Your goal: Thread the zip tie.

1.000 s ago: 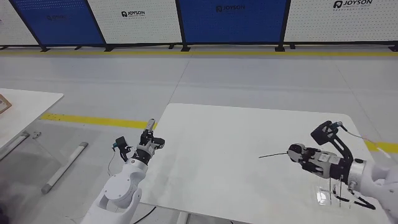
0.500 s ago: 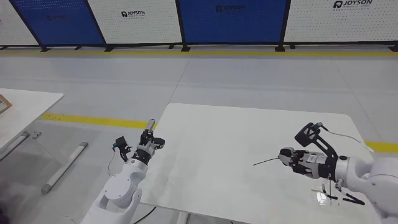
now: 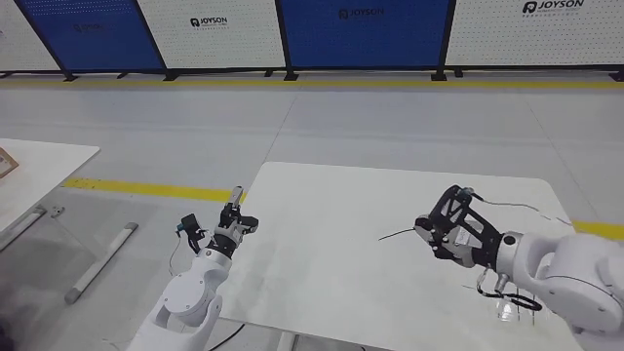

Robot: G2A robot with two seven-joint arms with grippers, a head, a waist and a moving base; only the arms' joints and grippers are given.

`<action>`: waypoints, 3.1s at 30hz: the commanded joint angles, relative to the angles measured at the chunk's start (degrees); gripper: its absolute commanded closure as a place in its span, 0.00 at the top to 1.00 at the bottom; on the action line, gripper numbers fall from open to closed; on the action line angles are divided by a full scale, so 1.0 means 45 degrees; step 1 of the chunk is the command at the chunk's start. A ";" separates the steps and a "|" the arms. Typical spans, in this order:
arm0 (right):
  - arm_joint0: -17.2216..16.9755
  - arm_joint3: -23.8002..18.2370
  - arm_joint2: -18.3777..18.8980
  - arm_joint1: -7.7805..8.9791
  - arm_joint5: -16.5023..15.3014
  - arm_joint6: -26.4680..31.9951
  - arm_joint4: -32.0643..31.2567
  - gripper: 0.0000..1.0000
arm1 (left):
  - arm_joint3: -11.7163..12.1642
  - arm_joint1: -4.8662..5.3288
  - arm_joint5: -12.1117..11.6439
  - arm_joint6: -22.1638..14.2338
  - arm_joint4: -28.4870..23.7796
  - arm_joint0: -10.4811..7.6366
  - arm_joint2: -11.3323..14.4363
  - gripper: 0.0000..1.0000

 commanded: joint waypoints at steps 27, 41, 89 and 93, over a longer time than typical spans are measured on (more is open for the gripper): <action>0.0908 0.0787 -0.1180 -0.0210 0.0000 0.0043 0.0370 0.00 | -0.1792 0.0111 0.4329 -0.2108 0.0458 -0.1155 0.0831 1.00; 0.0908 0.0787 -0.1180 -0.0210 0.0000 0.0043 0.0370 0.00 | -0.1013 0.0202 0.4329 -0.2823 0.0647 -0.1466 0.1487 1.00; 0.2781 -0.0083 -0.4447 -0.0419 0.0000 -0.1220 -0.4990 0.00 | -0.1190 0.1168 0.4329 -0.5526 -0.2366 -0.1213 0.2465 1.00; 0.3694 0.0108 -0.5617 -0.0588 0.0000 -0.1551 -0.5651 0.00 | -0.0826 0.1330 0.4329 -0.4893 -0.2611 -0.1812 0.3379 1.00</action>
